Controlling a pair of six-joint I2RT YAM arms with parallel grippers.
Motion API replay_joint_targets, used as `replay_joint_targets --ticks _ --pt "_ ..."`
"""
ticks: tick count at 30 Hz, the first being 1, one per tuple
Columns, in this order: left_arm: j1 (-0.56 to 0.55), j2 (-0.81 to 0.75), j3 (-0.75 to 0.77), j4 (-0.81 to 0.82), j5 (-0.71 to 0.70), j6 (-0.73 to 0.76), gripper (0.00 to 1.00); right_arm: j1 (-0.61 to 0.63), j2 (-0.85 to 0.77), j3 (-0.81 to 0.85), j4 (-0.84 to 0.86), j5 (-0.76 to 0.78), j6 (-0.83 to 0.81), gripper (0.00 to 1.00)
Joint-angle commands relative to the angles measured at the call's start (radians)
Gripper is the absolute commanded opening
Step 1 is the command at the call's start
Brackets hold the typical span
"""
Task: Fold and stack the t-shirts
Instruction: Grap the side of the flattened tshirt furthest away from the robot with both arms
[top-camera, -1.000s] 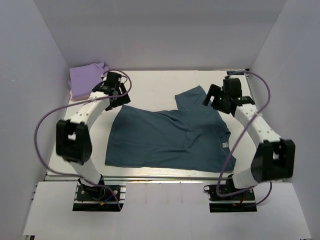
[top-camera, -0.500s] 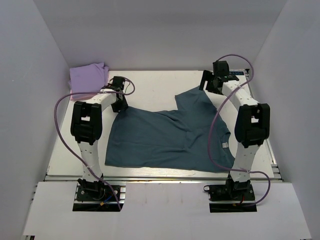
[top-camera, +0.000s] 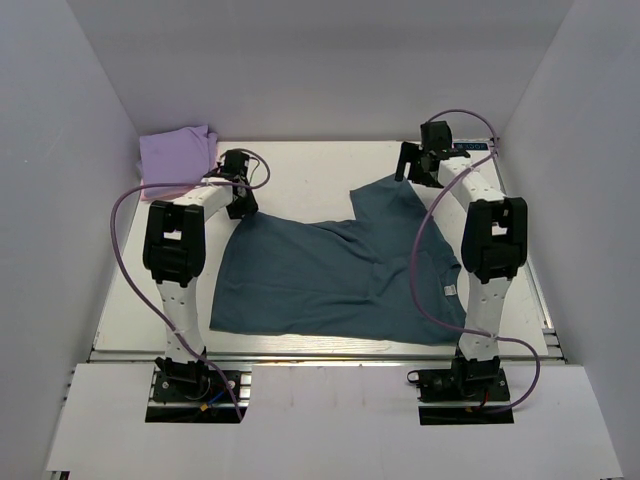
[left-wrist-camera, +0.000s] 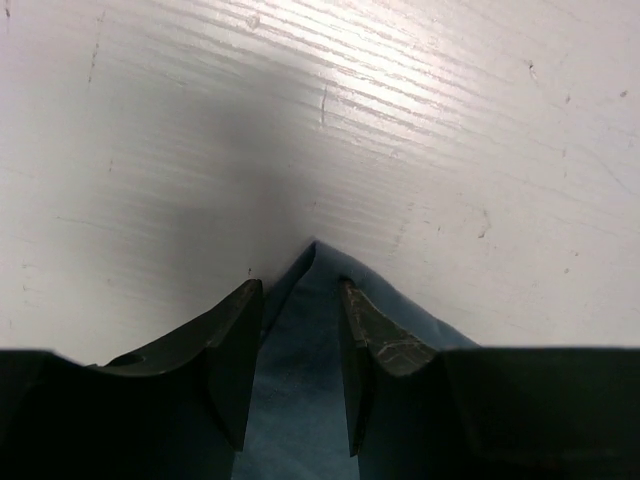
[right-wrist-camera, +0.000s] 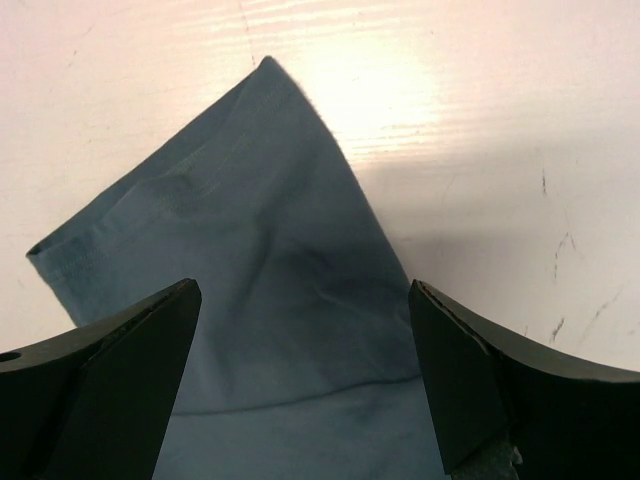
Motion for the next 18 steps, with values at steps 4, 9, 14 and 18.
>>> replay_joint_targets --ticks 4,9,14,18 --pt "0.003 0.044 0.034 0.032 0.027 0.001 0.41 -0.004 0.098 0.135 0.006 -0.013 -0.038 0.90" --pt "0.003 0.044 -0.011 0.053 0.064 0.033 0.00 -0.006 0.182 0.208 0.001 -0.013 -0.029 0.90" --pt "0.003 -0.031 -0.089 0.073 -0.024 0.018 0.00 -0.004 0.265 0.278 0.053 -0.002 -0.058 0.90" --pt "0.003 -0.080 -0.098 0.073 -0.054 0.018 0.00 -0.001 0.368 0.399 0.013 -0.011 -0.084 0.90"
